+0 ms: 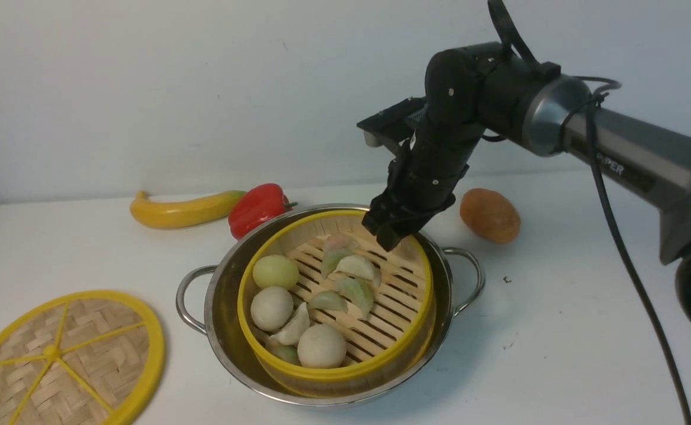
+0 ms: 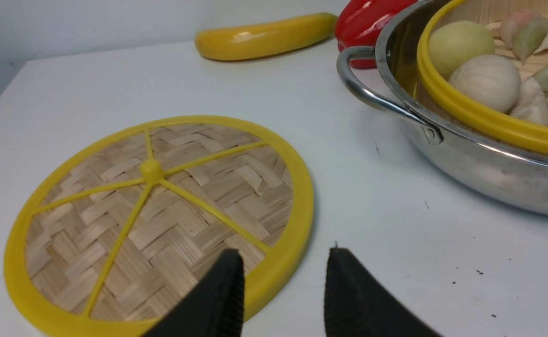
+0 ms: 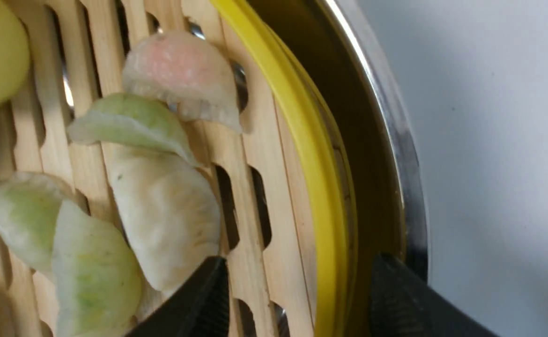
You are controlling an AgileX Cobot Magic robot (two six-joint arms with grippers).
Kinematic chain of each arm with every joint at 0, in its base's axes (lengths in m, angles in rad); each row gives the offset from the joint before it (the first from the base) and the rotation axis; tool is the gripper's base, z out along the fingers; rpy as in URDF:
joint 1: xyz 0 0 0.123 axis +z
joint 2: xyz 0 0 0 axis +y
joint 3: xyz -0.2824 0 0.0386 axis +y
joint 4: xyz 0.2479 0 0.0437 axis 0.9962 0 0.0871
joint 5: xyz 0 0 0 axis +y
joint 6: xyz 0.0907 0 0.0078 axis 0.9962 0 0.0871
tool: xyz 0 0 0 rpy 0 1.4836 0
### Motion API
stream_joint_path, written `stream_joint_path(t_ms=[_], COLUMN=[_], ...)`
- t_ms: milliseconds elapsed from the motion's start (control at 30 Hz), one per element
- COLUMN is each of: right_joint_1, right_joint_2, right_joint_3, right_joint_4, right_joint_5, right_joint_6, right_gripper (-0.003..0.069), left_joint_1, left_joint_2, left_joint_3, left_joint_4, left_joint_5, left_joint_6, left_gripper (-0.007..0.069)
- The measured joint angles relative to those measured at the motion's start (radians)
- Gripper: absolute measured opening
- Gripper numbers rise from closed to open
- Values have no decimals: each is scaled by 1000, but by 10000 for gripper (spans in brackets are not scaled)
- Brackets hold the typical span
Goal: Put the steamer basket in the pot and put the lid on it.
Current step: Use the right arm to put the steamer into the iron steamer pot in the middle
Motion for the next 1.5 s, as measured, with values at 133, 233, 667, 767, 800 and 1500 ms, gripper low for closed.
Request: stream_joint_path(t_ms=[133, 233, 667, 767, 800, 1500], right_joint_1=[4, 8, 8, 8, 8, 8], right_joint_2=[0, 0, 0, 0, 0, 35], right_joint_3=[-26, -39, -43, -43, -43, -43], right_joint_4=[-1, -1, -45, -59, -61, -47], right_joint_5=[0, 1, 1, 1, 1, -1], right_joint_6=[0, 0, 34, 42, 42, 49], right_gripper=[340, 298, 124, 124, 124, 125], left_joint_1=[0, 0, 0, 0, 0, 0], left_joint_2=[0, 0, 0, 0, 0, 0], left_joint_3=[0, 0, 0, 0, 0, 0], left_joint_4=[0, 0, 0, 0, 0, 0], left_joint_5=[0, 0, 0, 0, 0, 0], left_joint_6=[0, 0, 0, 0, 0, 0], left_gripper=[238, 238, 238, 238, 238, 238])
